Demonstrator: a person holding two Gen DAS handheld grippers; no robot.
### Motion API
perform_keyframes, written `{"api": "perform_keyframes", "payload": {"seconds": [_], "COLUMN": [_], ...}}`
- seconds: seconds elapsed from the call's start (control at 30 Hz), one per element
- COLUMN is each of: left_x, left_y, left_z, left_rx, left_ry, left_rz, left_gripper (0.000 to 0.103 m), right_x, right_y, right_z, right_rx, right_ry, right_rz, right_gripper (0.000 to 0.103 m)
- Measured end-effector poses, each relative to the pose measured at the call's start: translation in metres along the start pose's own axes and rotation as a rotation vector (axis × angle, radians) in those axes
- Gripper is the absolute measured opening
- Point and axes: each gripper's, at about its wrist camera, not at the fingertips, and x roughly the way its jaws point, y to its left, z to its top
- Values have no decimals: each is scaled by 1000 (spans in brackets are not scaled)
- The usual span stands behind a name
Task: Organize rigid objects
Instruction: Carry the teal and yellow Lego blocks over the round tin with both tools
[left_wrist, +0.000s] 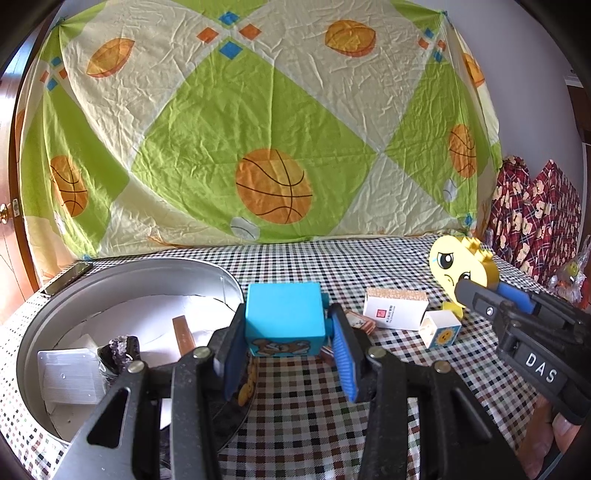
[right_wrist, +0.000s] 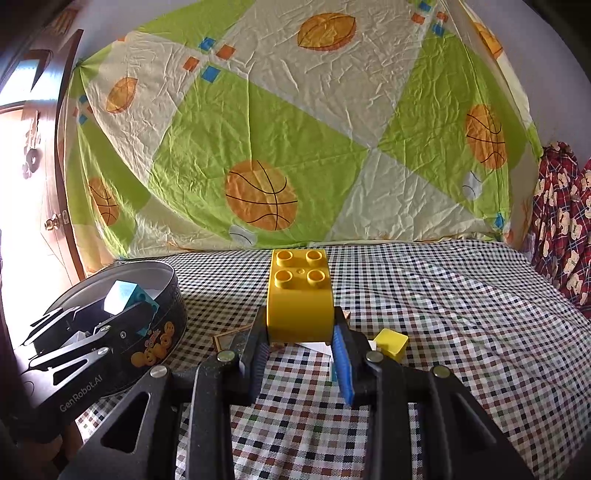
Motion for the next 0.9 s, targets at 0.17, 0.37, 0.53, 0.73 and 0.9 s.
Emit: {"api": "perform_keyframes", "payload": {"seconds": [0.17, 0.37, 0.53, 0.73, 0.9], "left_x": [-3, -6, -7, -9, -12], "left_y": [0, 2, 5, 7, 10], "left_z": [0, 0, 0, 0, 0], "left_rx": [-1, -10, -17, -25, -31], "left_ry": [-11, -29, -36, -42, -58], "left_rz": [5, 17, 23, 31, 47], "left_gripper": [42, 42, 42, 42, 42], "right_x": [-4, -10, -13, -18, -20], "right_y": [1, 2, 5, 4, 5], "right_z": [0, 0, 1, 0, 0], "right_rx": [-2, -2, -7, 2, 5], "right_ry": [-21, -55, -78, -100, -112], "right_rz": [-3, -12, -18, -22, -25], "right_gripper": [34, 34, 34, 34, 34]}}
